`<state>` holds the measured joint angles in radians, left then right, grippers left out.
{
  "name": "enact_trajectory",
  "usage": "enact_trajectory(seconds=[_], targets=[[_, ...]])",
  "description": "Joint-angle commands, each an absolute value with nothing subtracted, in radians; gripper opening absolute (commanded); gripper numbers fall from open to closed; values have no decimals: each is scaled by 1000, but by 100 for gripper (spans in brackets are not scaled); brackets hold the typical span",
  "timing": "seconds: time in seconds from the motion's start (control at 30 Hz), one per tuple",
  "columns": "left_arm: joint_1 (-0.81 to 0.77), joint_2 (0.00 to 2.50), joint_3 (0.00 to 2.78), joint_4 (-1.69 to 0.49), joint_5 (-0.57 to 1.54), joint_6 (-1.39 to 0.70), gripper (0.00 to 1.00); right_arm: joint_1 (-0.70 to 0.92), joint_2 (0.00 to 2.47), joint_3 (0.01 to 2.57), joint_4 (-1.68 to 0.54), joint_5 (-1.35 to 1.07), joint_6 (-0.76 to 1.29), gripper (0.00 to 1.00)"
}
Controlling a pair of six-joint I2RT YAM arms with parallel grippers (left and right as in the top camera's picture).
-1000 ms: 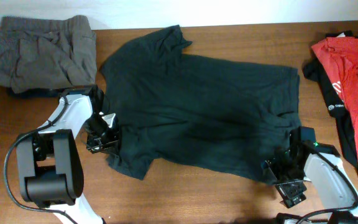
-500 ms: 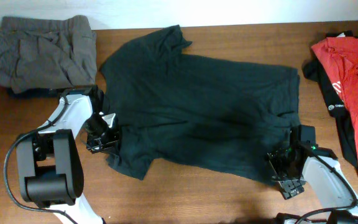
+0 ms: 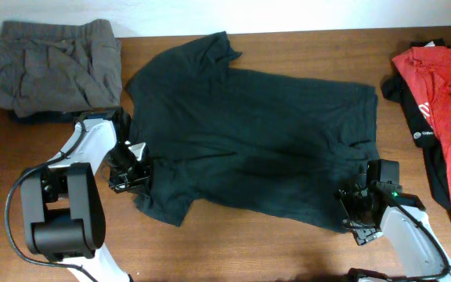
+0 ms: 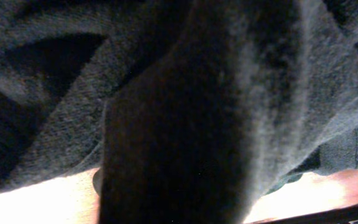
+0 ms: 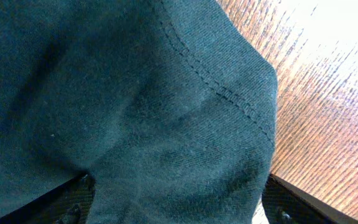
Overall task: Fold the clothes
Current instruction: 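Hold the hem corners with both grippers and adjust them downward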
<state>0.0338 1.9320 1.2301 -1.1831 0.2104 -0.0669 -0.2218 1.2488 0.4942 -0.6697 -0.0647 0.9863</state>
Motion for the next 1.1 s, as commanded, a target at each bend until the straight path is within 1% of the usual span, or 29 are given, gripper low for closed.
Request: enact_trajectory(seconds=[0.0,0.33,0.57,0.8,0.87,0.93,1.0,1.07], targets=[[33,1927,1226,-1180,234,-59,1,-222,1303,415,-601,-109,958,88],[33,1927,1226,-1179,271,-59,1,-222,1303,374,-596,-132,958,87],[33,1927,1226,-1184,271,-59,1,-222,1303,280,-501,-192,958,79],[33,1927,1226,-1182,274,-59,1,-222,1302,259,-508,-260,949,76],[33,1927,1226,-1182,274,-59,1,-222,1302,259,-512,-262,948,70],[33,1927,1226,-1182,274,-59,1,-222,1302,259,-516,-262,948,68],[33,1926,1226,-1184,274,-59,1,-222,1302,264,-543,-258,948,63],[33,1925,1227,-1182,274,-67,1,-222,1302,268,-565,-253,948,62]])
